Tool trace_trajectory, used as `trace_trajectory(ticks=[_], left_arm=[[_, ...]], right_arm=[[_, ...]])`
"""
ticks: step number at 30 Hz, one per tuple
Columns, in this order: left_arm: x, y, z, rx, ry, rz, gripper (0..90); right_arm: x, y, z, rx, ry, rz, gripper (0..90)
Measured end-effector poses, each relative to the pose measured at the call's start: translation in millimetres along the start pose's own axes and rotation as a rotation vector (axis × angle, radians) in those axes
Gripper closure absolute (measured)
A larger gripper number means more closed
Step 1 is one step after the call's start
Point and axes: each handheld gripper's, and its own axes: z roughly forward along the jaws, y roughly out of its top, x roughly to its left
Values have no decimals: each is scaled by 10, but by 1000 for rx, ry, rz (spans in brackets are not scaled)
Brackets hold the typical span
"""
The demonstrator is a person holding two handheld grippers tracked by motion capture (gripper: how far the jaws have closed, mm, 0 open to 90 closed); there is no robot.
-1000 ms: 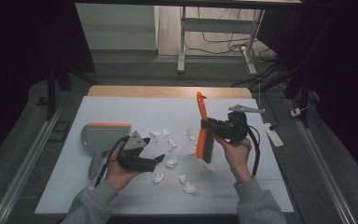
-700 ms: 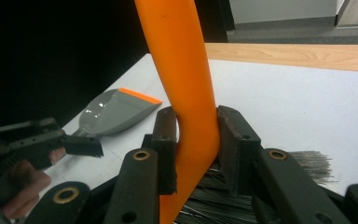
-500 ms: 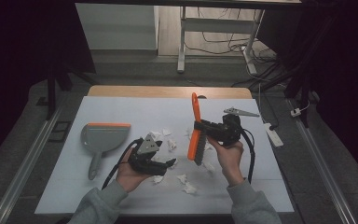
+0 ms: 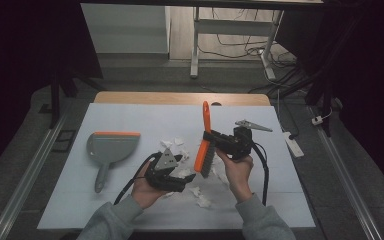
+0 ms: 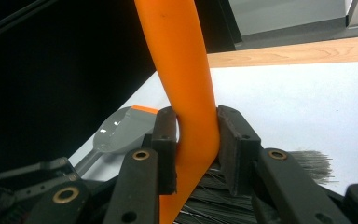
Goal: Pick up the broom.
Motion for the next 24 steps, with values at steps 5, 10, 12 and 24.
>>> trace_trajectory(ticks=[5, 10, 12, 24], left_arm=[[-47, -15, 128, -6, 16, 13, 275], [-42, -19, 240, -32, 38, 8, 341], [-43, -19, 274, -44, 49, 7, 388], [28, -60, 326, -39, 62, 28, 713]], right_arm=[[42, -60, 66, -6, 19, 23, 697], [76, -92, 86, -25, 43, 44, 697], [83, -100, 79, -36, 49, 56, 697], [62, -151, 61, -67, 82, 96, 697]])
